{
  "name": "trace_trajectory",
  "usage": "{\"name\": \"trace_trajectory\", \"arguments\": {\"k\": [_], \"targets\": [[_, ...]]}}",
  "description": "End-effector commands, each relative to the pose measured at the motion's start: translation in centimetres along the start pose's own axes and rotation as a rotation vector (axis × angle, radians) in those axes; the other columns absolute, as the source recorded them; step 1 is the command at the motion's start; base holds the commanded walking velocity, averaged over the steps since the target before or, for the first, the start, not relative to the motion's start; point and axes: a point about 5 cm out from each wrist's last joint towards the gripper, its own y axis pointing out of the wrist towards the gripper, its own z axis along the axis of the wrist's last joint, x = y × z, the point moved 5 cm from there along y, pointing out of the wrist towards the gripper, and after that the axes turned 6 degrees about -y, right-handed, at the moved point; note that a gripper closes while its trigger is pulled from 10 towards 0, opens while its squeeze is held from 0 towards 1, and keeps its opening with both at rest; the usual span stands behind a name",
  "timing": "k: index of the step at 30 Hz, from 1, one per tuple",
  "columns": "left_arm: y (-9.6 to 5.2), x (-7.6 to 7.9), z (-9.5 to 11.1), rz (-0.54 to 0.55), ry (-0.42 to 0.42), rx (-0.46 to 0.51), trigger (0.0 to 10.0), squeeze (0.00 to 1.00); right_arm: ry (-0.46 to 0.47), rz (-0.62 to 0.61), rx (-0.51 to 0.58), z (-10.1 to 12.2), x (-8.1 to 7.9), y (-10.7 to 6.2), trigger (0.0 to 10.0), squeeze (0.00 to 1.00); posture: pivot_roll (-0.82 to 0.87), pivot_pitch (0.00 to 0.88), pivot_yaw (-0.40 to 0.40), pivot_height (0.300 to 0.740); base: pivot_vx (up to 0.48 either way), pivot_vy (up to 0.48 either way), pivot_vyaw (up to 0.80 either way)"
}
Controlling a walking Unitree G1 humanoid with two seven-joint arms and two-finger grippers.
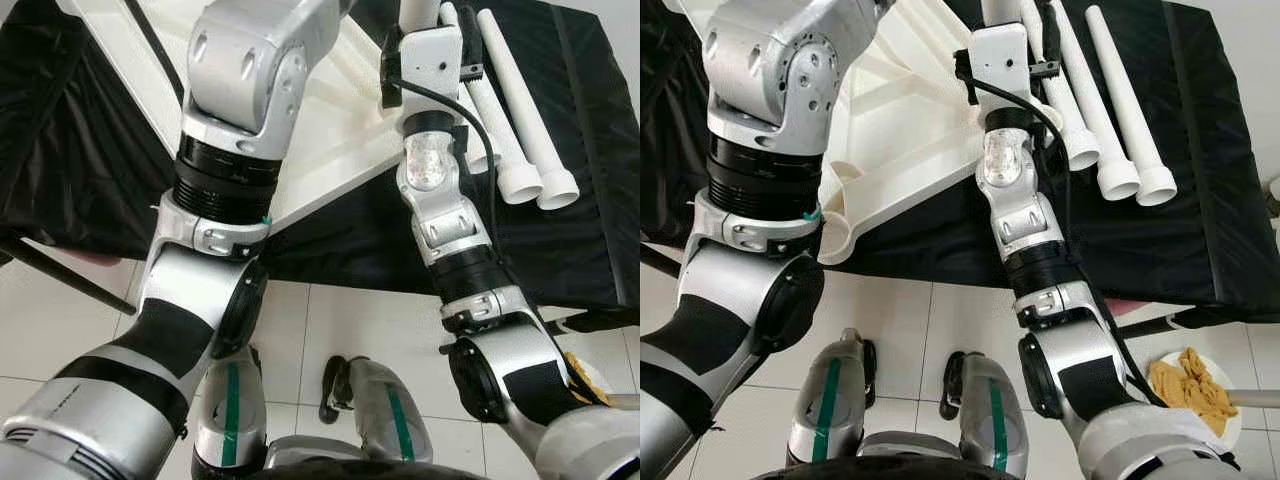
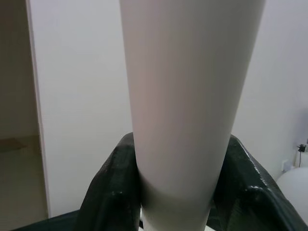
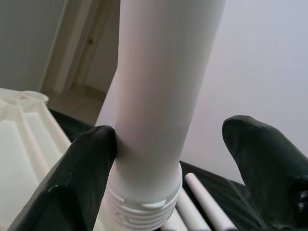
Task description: Building children table
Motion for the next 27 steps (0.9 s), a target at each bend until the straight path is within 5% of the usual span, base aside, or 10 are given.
{"name": "trace_trajectory", "arguments": {"k": [1,17,27], "targets": [[0.1,-1.1,0.9,0.174,0.012,0.033,10.0,0.0,-0.011,-0.052,0.017,0.2,0.8,0.5,10.0,0.0,0.13,0.022,-0.086,0.74,0.0,0.0,0.0],[0.4,-1.1,1.0,0.172,-0.003,0.037,10.0,0.0,0.093,-0.149,-0.009,-1.5,1.7,0.6,10.0,0.0,0.14,0.032,-0.082,0.74,0.0,0.0,0.0],[0.4,-1.2,1.4,0.173,-0.007,0.05,10.0,0.0,0.147,-0.065,0.035,-0.8,-0.2,0.4,10.0,0.0,0.14,0.029,-0.083,0.74,0.0,0.0,0.0]]}}
